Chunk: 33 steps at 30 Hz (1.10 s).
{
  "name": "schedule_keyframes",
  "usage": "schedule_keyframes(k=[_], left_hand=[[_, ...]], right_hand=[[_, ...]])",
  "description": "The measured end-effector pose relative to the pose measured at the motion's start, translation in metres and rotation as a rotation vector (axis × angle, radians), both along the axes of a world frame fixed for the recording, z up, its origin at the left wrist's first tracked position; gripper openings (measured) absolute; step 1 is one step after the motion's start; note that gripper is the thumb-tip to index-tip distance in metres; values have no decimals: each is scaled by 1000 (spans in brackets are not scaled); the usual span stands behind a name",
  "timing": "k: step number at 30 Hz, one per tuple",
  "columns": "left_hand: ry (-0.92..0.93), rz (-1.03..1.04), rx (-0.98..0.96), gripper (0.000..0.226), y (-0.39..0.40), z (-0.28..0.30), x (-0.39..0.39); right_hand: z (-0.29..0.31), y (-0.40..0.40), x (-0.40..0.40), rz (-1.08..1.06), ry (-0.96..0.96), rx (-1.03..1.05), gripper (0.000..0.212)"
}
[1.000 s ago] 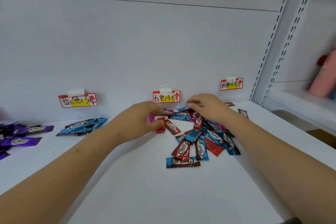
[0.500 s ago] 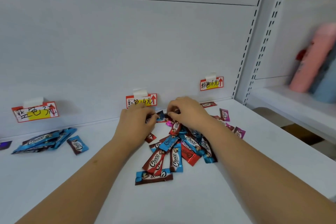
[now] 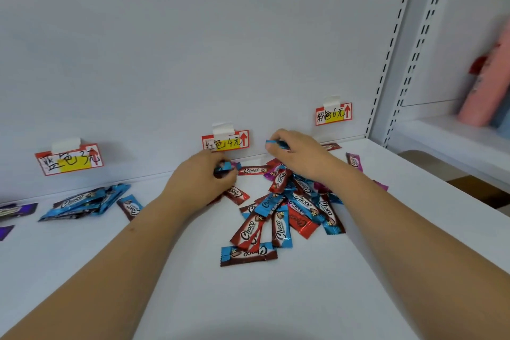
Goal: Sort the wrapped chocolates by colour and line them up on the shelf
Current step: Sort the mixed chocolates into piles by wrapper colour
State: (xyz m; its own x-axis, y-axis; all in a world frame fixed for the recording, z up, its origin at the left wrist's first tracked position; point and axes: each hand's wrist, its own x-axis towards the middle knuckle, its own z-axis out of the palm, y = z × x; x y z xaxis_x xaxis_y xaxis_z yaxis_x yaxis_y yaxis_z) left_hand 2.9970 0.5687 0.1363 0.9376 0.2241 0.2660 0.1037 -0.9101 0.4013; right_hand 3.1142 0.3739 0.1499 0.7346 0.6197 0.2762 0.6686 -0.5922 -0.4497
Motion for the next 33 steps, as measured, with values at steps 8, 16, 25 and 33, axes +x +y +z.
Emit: schedule_keyframes(k=[8, 16, 25, 33], left_hand=[[-98, 36, -150, 19, 28, 17, -22], [25, 8, -16, 44, 39, 16, -22], [23, 5, -147, 33, 39, 17, -21], [98, -21, -95, 15, 43, 6, -16]], right_hand=[[3, 8, -14, 78, -72, 4, 22], [-1, 31, -34, 258, -17, -161, 44], [0, 30, -26, 171, -25, -220, 41], [-1, 46, -39, 8, -193, -215, 48]])
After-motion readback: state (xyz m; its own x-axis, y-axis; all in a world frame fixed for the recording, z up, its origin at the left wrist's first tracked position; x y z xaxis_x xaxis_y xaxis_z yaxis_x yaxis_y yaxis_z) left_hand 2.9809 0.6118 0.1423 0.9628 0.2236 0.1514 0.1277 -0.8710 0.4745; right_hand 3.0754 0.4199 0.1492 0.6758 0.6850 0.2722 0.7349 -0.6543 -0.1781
